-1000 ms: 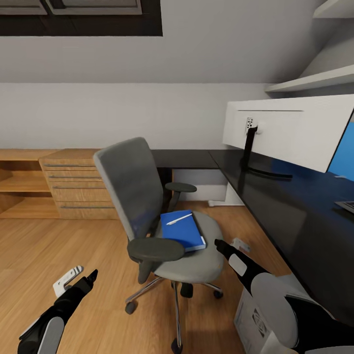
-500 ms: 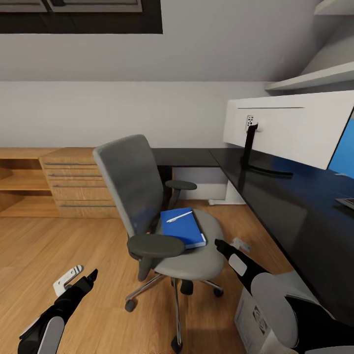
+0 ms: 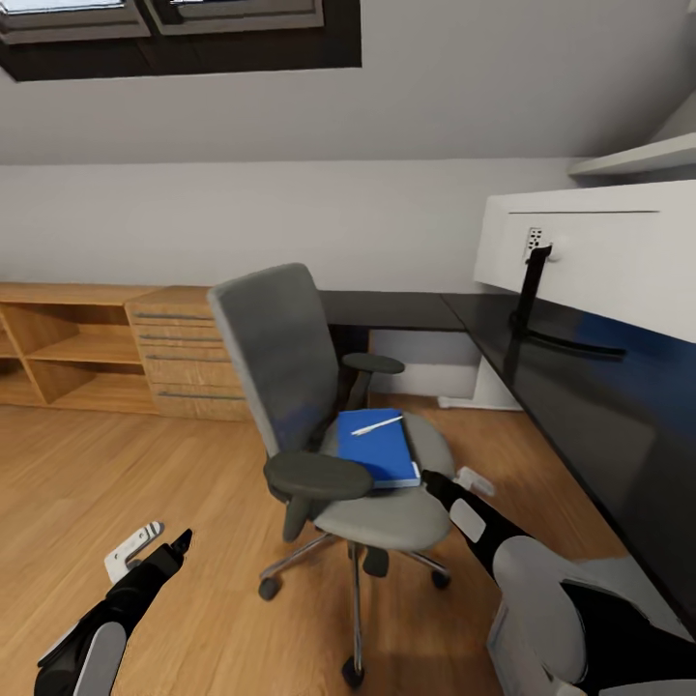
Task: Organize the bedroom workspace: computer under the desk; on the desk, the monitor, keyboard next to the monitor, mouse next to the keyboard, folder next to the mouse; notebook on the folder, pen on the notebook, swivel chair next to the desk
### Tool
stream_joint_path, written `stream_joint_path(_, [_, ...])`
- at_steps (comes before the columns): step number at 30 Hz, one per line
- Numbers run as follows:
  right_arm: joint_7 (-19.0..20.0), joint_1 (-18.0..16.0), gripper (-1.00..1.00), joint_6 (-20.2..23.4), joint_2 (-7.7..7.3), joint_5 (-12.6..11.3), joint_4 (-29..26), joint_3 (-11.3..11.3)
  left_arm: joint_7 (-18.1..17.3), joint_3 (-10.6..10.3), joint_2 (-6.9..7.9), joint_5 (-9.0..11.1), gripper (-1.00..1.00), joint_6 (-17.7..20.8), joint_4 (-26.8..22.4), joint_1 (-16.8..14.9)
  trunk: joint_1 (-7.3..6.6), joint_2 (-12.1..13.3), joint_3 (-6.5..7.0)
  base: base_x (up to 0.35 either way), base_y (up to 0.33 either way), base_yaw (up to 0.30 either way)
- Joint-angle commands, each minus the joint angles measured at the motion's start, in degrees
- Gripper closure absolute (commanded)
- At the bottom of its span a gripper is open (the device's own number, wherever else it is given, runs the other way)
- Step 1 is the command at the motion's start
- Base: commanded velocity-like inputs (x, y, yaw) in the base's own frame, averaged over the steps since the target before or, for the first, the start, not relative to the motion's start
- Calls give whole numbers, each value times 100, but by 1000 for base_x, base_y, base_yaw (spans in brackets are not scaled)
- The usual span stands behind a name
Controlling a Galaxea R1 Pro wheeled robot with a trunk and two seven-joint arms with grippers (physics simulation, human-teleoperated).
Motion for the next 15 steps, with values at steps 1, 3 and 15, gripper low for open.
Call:
stream_joint_path(1, [-3,-2,-100,-18,4,-46,8,10,34,6,-5,60,-100,31,-8,-4,-1,-2,-6,0,0,269])
stream_joint_path(3, [2,-2,-100,-18,4,-46,8,10,34,6,-5,60,-100,31,-8,-4,-1,-2,-6,0,0,269])
stream_joint_path(15, [5,-1,-100,-18,4,-46,8,10,32,6,-11,52,-100,12,7,-4,-1,-2,-6,0,0,269])
